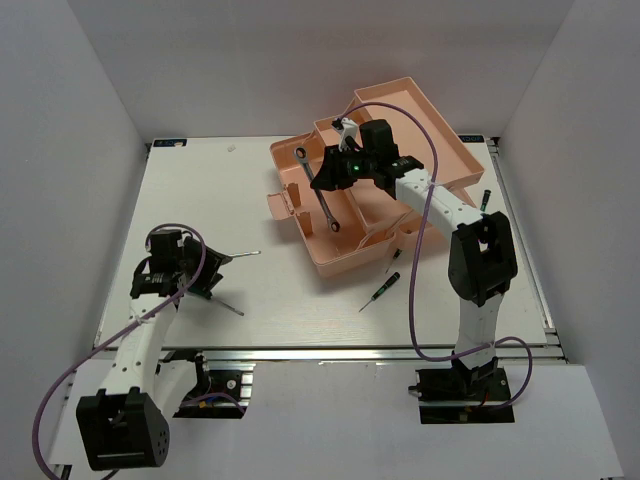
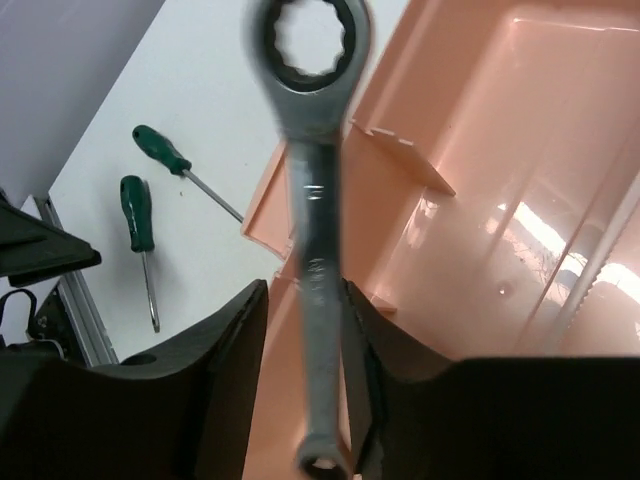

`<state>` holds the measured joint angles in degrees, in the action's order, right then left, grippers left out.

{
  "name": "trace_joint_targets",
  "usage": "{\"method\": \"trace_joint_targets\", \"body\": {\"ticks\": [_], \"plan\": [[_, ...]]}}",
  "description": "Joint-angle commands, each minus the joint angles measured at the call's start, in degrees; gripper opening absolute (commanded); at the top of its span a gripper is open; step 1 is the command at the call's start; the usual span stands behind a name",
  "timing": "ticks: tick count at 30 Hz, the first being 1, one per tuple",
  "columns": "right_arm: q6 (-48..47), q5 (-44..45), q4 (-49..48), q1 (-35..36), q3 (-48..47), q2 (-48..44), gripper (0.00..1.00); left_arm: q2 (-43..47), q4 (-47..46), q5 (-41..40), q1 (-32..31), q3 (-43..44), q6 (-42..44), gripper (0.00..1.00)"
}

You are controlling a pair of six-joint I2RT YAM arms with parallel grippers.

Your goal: Sort the tools into containers

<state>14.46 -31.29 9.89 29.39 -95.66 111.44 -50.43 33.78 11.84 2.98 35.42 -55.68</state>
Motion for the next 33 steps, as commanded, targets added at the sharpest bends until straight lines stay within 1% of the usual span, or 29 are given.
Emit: {"method": "trace_joint_targets", "body": {"ticks": [1, 2, 3, 5, 6, 7, 9, 10, 12, 13, 14, 15, 17, 20, 22, 25, 27, 30, 33], "plan": [[0.5, 1.6, -0.7, -0.1, -3.6, -0.4, 0.42, -3.5, 1.4, -4.3, 0.1, 1.3, -7.2, 0.61], [0.0, 1.1, -0.8, -0.2, -2.9, -1.5, 0.43, -4.6, 1.2, -4.6, 0.1, 1.2, -8.6, 0.61], [-0.6, 0.4, -2.0, -0.2, -1.9, -2.4, 0.48, -5.6, 0.3, -5.2, 0.1, 1.2, -11.7, 0.61], [-3.0, -3.2, -2.9, -0.4, 0.6, -4.7, 0.55, -8.8, -0.2, -6.1, 0.0, 1.5, -15.1, 0.61], [-4.0, -5.4, -4.2, -0.6, 1.3, -5.5, 0.67, -10.1, -1.2, -6.8, 0.0, 1.7, -17.5, 0.61], [-4.9, -10.7, -5.0, -0.9, 2.8, -6.3, 0.75, -11.3, -1.5, -7.3, 0.1, 2.0, -18.6, 0.61], [-6.8, -15.5, -7.1, -1.9, 4.8, -8.9, 0.89, -15.6, -0.4, -9.5, 0.1, 4.8, -21.0, 0.62], [-7.7, -18.1, -8.6, -2.2, 6.7, -10.8, 0.89, -17.2, 0.1, -11.5, 0.1, 6.1, -21.6, 0.62], [-9.3, -18.9, -9.3, -2.5, 8.8, -12.9, 0.89, -21.7, 1.9, -14.7, 0.1, 10.2, -23.1, 0.63], [-9.6, -19.7, -12.0, -3.0, 9.9, -15.1, 0.89, -23.3, 3.0, -16.9, 0.1, 11.8, -23.9, 0.63], [-9.7, -19.8, -12.7, -3.3, 12.1, -16.2, 0.89, -24.9, 3.9, -18.1, 0.1, 13.3, -24.1, 0.64], [-10.4, -19.9, -13.1, -3.5, 13.0, -17.1, 0.89, -27.9, 6.1, -19.1, 0.1, 16.6, -24.6, 0.65], [-11.0, -19.3, -13.5, -4.4, 15.0, -19.8, 0.89, -31.2, 9.0, -21.7, 0.1, 19.8, -25.4, 0.66], [-10.2, -18.6, -13.8, -6.6, 16.2, -21.8, 0.89, -38.1, 17.9, -23.0, 0.1, 25.7, -26.8, 0.70], [-8.2, -18.9, -13.8, -9.1, 16.0, -22.1, 0.89, -42.6, 19.7, -21.3, 0.0, 28.4, -26.4, 0.71], [-6.6, -19.1, -13.6, -12.3, 15.3, -22.0, 0.89, -45.6, 21.9, -20.2, 0.1, 28.9, -26.1, 0.72], [-6.4, -19.3, -13.6, -13.6, 15.1, -22.1, 0.89, -45.8, 21.6, -20.5, 0.1, 28.4, -25.7, 0.72], [-6.8, -20.2, -13.2, -15.1, 15.1, -22.3, 0.89, -46.9, 21.4, -22.8, 0.0, 28.7, -25.2, 0.74], [-7.5, -20.9, -13.1, -15.5, 15.7, -22.7, 0.89, -50.5, 22.4, -25.2, 0.1, 31.4, -24.6, 0.76]]}}
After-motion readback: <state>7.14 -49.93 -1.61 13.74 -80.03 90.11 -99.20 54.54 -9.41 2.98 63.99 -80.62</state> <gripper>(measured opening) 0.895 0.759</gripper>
